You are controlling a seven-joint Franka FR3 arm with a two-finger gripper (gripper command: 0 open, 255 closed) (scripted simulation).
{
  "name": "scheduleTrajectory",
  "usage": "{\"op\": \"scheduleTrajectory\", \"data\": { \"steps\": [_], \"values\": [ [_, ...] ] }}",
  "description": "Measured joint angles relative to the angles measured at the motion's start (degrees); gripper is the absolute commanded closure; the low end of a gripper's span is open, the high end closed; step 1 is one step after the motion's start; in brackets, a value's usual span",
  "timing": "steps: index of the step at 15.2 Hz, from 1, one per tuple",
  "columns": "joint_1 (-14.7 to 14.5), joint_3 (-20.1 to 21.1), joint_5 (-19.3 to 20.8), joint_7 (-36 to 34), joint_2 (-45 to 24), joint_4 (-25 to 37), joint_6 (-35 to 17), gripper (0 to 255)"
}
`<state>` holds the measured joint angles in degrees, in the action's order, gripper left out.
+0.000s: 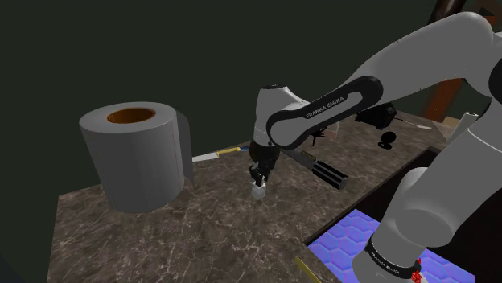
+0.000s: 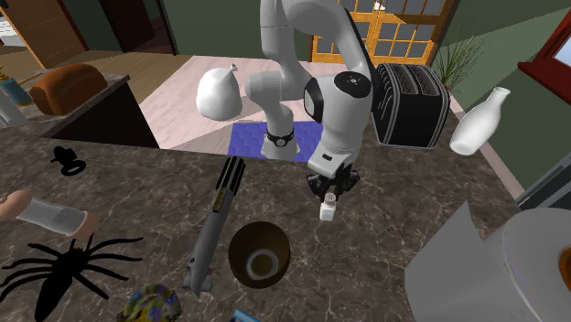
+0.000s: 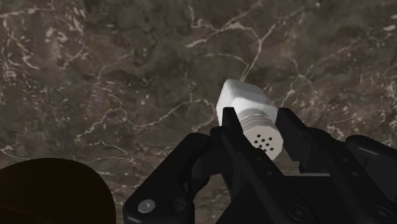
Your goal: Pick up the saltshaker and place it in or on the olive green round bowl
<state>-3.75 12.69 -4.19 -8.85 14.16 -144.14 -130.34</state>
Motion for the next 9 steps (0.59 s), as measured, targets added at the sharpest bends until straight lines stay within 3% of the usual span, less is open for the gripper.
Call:
{"op": "scheduleTrajectory", "data": {
  "steps": [9],
  "values": [
    [-0.09,-0.47,-0.33,0.36,3.33,3.40,6.69,255]
  ]
}}
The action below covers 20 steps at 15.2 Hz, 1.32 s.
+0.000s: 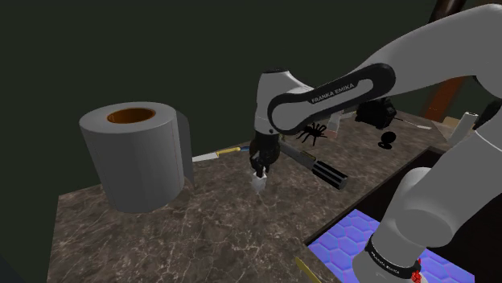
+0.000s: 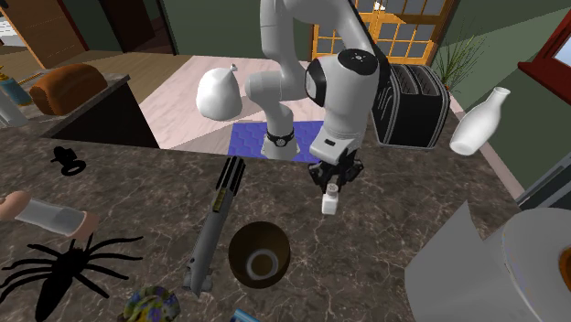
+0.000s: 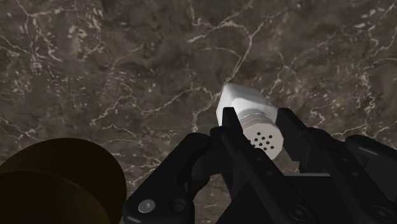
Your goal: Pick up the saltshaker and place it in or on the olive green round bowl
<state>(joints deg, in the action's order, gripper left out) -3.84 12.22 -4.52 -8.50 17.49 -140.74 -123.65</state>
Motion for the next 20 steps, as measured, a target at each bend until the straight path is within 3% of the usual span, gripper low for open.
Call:
{"op": "scheduleTrajectory", "data": {
  "steps": [20],
  "values": [
    [0.14,-1.13,0.05,0.32,4.60,11.88,16.45,255]
  ]
}}
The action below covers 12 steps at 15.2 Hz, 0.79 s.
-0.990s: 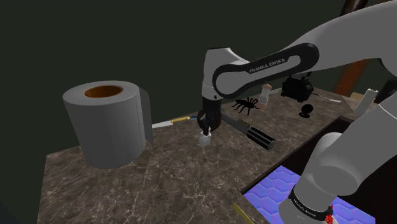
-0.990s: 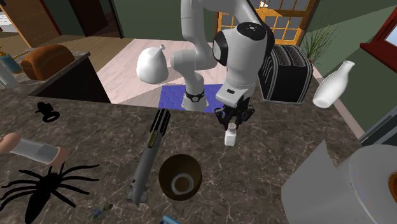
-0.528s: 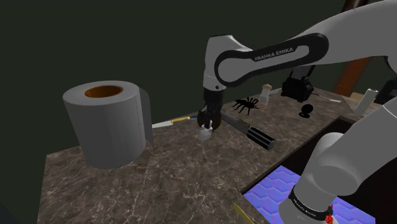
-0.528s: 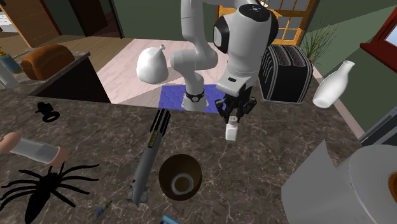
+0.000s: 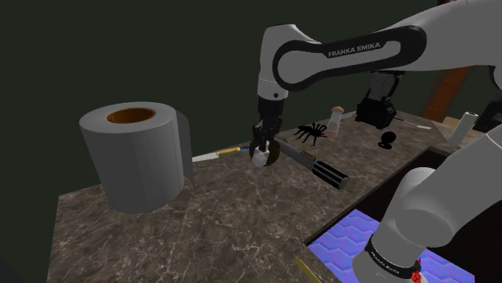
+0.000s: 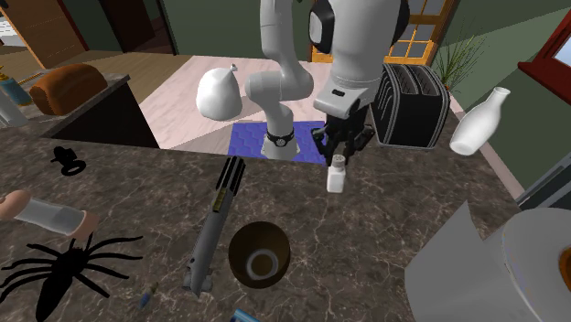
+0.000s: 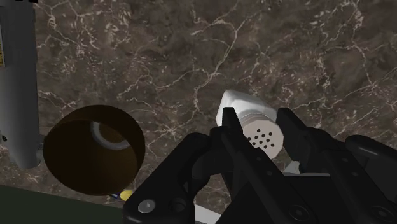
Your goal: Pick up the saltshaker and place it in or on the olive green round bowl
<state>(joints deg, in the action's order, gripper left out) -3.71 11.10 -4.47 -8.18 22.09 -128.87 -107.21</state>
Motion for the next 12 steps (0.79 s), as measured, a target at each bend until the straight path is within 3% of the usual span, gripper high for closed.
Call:
{"op": "scheduleTrajectory", "data": {
  "steps": [5,12],
  "values": [
    [0.33,-0.60,0.30,0.59,0.01,3.11,3.14,255],
    [3.73,-5.64,2.79,7.75,-6.37,11.56,5.49,255]
  ]
}}
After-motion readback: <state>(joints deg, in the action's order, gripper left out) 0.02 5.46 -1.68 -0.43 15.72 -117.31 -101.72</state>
